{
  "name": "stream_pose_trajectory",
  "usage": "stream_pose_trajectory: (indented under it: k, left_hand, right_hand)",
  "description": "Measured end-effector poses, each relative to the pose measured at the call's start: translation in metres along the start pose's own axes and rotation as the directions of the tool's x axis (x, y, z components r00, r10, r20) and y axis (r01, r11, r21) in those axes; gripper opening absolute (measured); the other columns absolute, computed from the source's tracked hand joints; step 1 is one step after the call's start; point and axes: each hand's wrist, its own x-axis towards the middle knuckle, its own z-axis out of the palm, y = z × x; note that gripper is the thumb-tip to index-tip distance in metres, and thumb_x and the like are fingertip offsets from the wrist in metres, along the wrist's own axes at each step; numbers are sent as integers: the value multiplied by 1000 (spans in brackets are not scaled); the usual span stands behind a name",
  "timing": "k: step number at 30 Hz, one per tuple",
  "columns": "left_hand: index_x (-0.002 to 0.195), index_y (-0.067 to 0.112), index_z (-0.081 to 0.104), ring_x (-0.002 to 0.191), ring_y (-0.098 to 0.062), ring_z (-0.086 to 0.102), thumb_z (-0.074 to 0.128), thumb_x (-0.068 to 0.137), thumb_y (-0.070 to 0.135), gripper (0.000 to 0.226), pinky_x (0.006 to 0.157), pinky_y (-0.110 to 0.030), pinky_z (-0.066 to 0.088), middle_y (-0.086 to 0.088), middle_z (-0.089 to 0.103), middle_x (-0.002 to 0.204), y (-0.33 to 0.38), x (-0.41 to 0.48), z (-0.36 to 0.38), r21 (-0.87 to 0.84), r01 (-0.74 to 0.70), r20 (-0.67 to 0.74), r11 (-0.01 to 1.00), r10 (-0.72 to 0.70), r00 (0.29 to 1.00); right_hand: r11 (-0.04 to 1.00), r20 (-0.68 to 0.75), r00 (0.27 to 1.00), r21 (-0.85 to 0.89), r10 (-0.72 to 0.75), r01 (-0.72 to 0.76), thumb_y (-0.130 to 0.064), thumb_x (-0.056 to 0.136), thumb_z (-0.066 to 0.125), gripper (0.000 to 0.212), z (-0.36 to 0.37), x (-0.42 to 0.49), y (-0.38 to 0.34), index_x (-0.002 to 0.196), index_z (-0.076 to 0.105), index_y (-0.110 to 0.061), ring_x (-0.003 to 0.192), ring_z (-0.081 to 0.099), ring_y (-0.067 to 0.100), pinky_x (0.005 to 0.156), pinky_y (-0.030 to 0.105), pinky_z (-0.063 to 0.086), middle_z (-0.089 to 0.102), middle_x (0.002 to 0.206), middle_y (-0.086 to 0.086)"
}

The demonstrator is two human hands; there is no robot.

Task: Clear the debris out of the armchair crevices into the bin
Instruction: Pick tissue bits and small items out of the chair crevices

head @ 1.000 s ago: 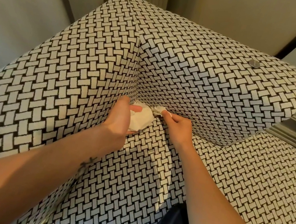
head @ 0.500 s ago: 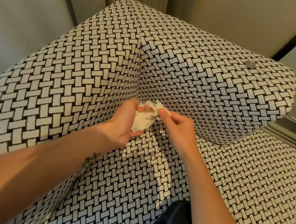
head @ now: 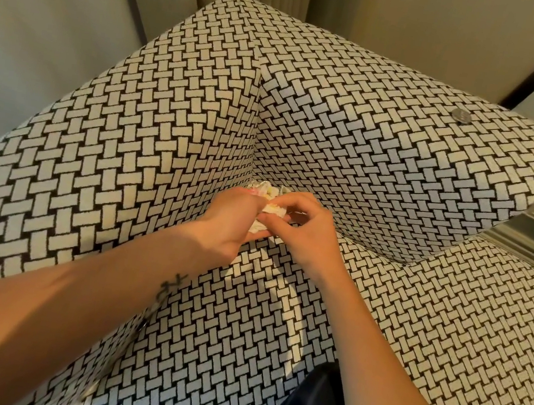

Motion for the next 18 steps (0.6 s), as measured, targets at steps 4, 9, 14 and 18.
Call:
stream_pose_trajectory:
  k: [4,9,14,18]
  left_hand:
    - [109,10,60,103,-26,71,49,103,-1,17,91,-39,61,-14,68,112,3,-1,0,-19,-5,-72,1000,4,997]
    - [111,11,58,98,-24,71,47,102,-5,21,87,-36,62,-12,67,109,1,3,-1,-28,-26,-131,999,22,991]
    - [118,14,54,94,-20,68,43,103,-7,29,79,-33,62,-7,63,109,-1,6,0,-34,-28,-171,999,22,985]
    - [124,17,55,98,-21,67,40,102,-9,38,69,-28,62,-7,62,111,-1,4,0,-26,-23,-178,999,18,984]
  right_hand:
    - [983,6,997,163,83,-83,-12,78,86,32,-9,-1,-1,105,69,-11,83,70,8,77,22,58,73,103,6]
    - [962,34,991,238,130,-135,-16,85,79,31,-16,3,7,115,69,-15,103,71,13,93,28,57,74,112,-1]
    - [990,-160,978,45,138,-132,-26,98,64,18,-14,9,23,114,71,-22,103,66,9,94,31,55,71,110,-8]
    - [982,-178,976,-122,123,-146,-21,98,63,39,-10,18,36,136,60,-28,125,56,8,111,36,45,63,132,-6]
